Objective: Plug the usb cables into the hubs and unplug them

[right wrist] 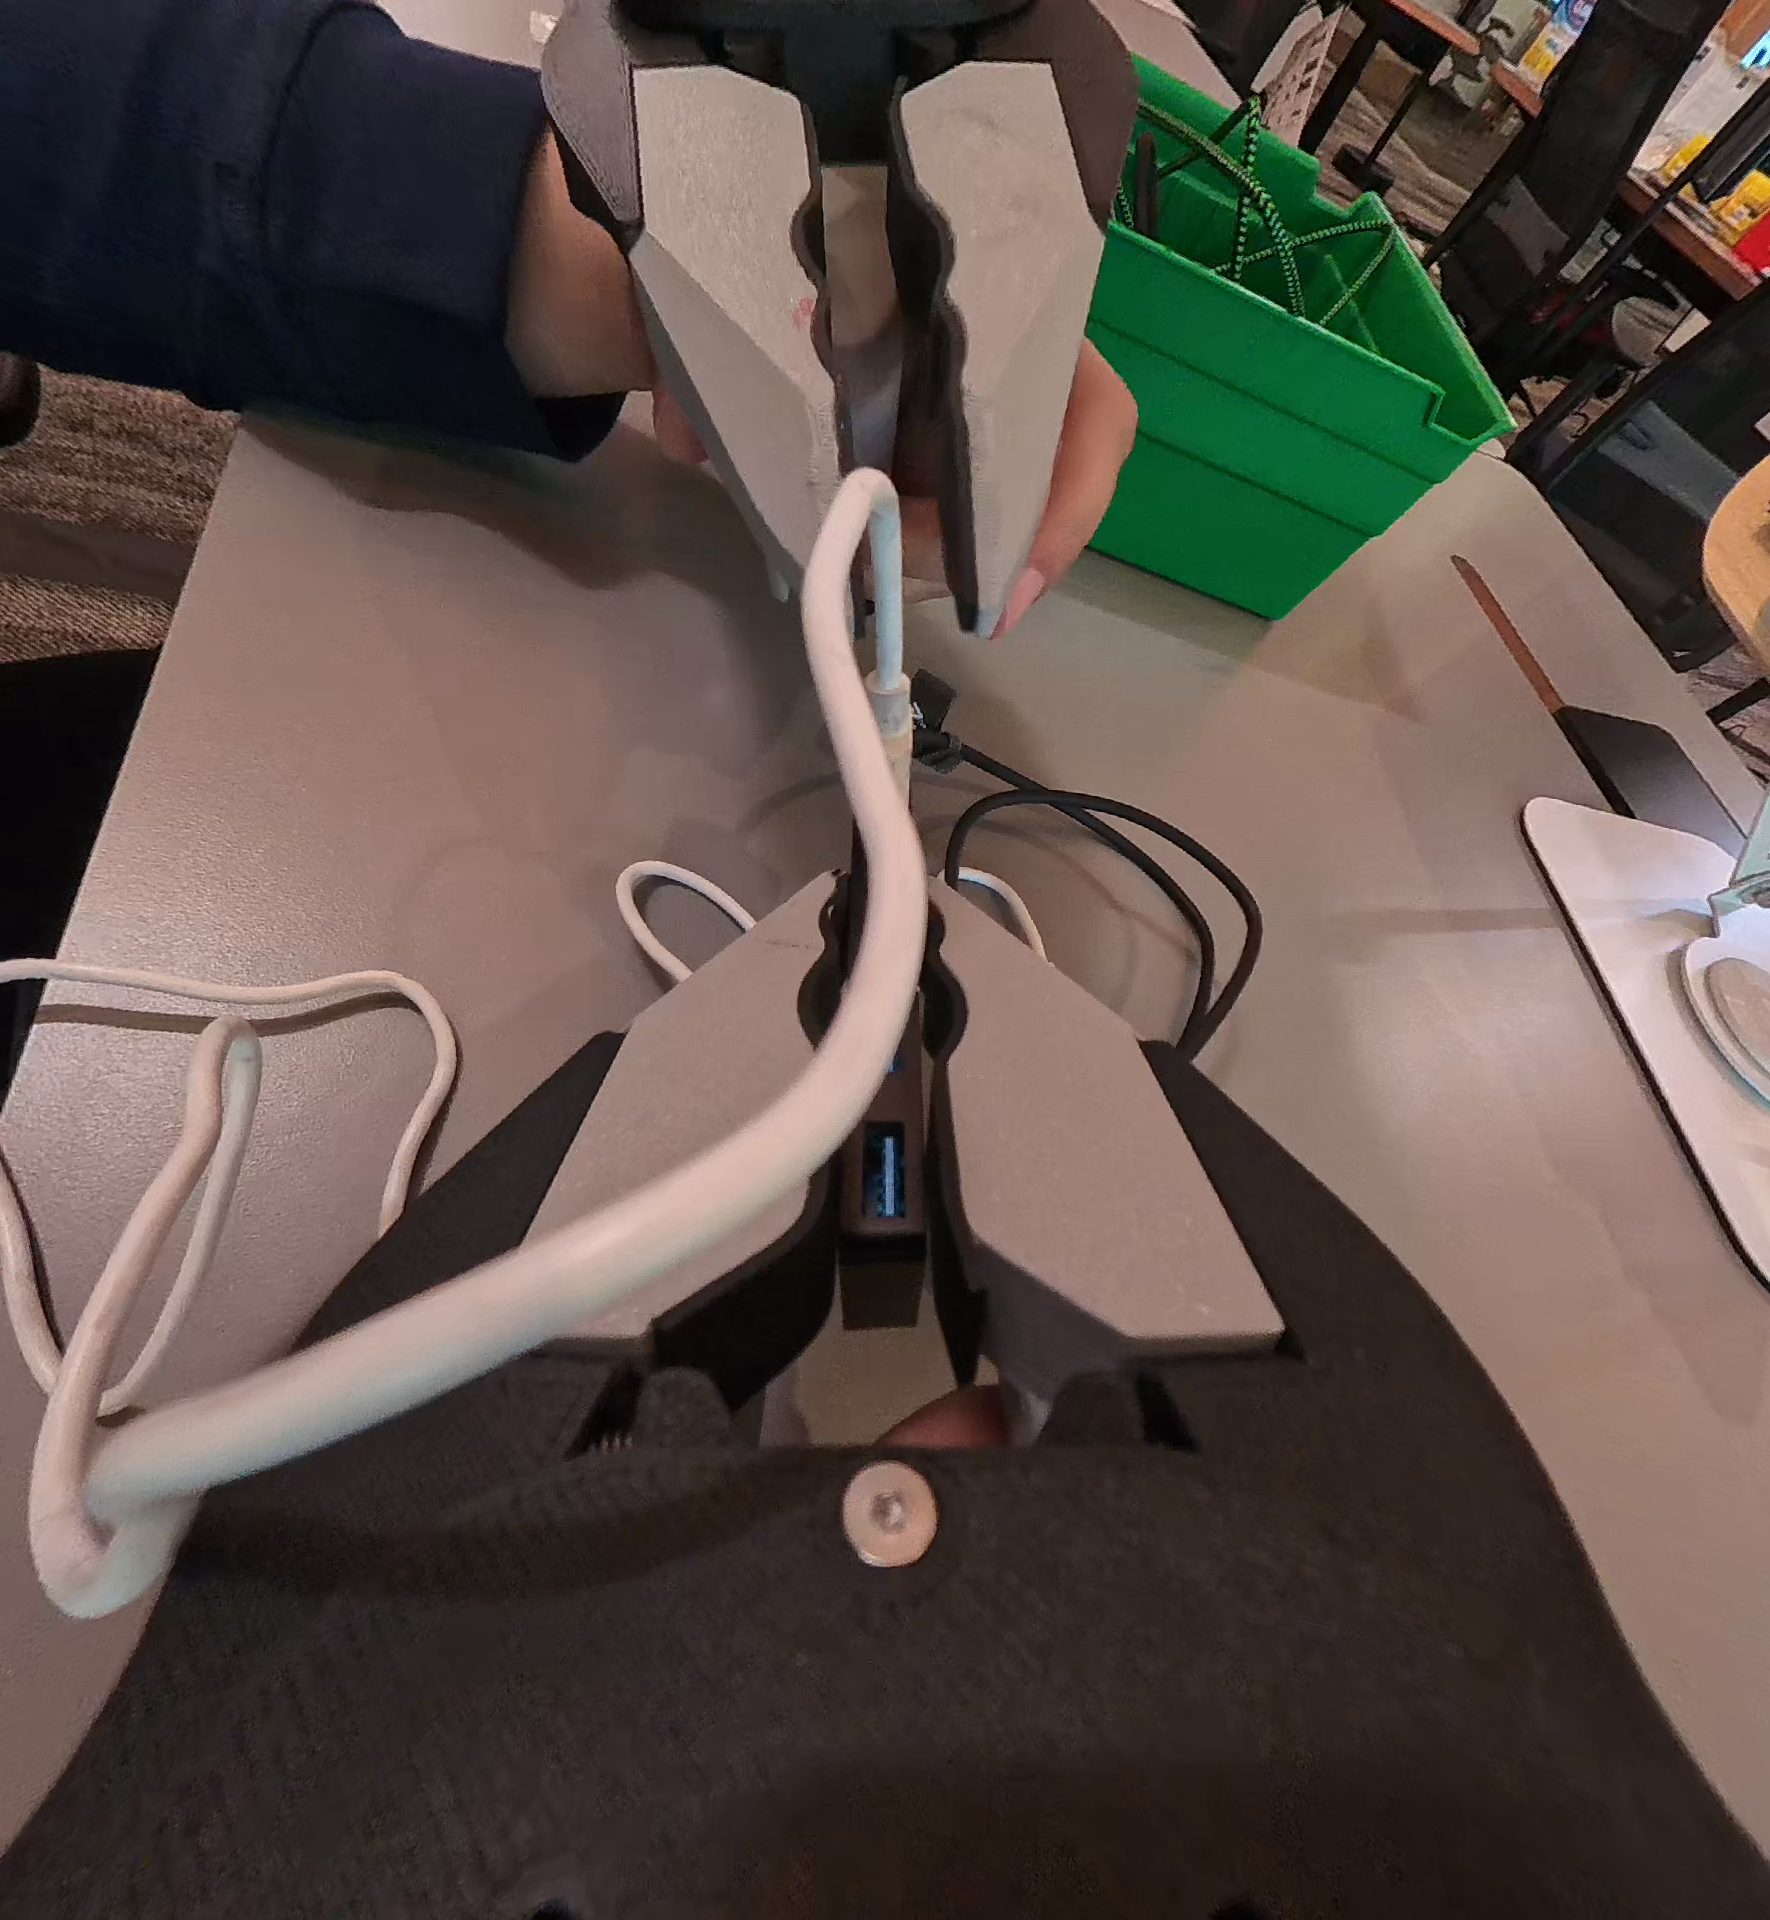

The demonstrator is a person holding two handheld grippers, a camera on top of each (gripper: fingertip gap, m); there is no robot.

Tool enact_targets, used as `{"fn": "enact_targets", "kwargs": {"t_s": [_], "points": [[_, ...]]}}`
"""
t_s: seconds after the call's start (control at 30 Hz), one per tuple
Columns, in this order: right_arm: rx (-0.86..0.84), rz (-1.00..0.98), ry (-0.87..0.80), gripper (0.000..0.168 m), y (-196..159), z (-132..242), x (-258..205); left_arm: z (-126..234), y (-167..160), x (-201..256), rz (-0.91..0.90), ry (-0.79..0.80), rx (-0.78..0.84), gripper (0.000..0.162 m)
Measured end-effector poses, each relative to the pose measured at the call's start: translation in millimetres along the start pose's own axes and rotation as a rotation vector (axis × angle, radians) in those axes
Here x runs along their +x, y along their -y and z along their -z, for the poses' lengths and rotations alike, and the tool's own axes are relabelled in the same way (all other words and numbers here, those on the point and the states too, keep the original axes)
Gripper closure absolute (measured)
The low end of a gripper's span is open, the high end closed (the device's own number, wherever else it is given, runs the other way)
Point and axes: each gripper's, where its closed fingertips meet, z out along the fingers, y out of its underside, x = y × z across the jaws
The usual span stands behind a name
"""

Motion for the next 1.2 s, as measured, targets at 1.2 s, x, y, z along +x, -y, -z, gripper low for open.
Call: {"fn": "enact_targets", "kwargs": {"t_s": [1.2], "points": [[-0.008, 0.068, -0.072, 0.162, -3, -2, 3, -6, -27, 5, 0.041, -0.128, -0.088, 0.160]]}}
